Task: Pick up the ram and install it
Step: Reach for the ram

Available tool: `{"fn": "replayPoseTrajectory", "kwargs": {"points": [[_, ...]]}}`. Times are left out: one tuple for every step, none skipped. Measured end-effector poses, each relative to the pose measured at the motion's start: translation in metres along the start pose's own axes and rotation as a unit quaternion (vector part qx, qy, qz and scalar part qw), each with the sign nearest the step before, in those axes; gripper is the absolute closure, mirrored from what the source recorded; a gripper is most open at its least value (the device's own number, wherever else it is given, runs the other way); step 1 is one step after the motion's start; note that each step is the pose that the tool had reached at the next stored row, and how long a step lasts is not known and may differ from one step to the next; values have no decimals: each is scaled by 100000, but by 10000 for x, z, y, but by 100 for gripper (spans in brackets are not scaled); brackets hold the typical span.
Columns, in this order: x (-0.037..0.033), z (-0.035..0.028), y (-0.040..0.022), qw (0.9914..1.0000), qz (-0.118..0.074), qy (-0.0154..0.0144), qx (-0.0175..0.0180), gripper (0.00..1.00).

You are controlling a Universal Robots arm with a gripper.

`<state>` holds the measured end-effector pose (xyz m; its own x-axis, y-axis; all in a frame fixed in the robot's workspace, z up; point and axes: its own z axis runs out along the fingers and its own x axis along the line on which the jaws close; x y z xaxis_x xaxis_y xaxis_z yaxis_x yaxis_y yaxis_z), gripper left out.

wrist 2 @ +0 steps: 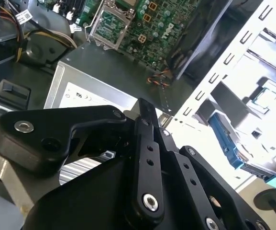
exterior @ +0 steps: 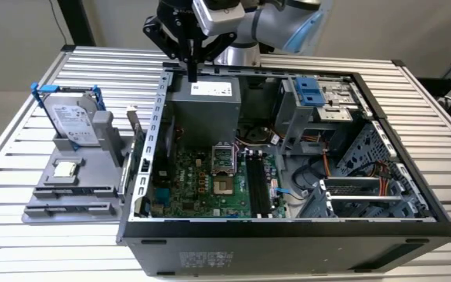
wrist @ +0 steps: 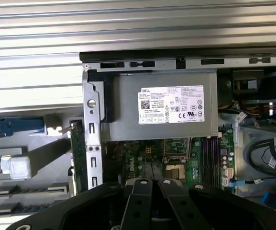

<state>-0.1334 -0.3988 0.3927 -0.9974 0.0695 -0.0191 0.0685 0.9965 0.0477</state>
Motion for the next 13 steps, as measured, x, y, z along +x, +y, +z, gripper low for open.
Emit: {"fn": "replayPoseTrajectory", "kwargs": {"points": [[10, 0, -1, 100000, 2, 2, 3, 100], [20, 0, -1, 100000, 2, -1, -1, 100], [30, 0, -2, 100000, 3, -4, -5, 100], [38, 0, -2, 100000, 0, -3, -5, 100], [48, -1, -3, 100000, 0, -1, -2, 100], [59, -1, -4, 100000, -8, -2, -6, 100], [69, -1, -5, 100000, -16, -3, -5, 100], [81, -1, -5, 100000, -26, -1, -2, 100], [93, -2, -6, 100000, -36, 1, -1, 100], [104, -2, -7, 100000, -43, 3, -3, 100], [116, -2, -8, 100000, -56, 0, -5, 100], [127, -2, -9, 100000, -64, 0, -6, 100], [138, -3, -9, 100000, -73, 2, -3, 100]]}}
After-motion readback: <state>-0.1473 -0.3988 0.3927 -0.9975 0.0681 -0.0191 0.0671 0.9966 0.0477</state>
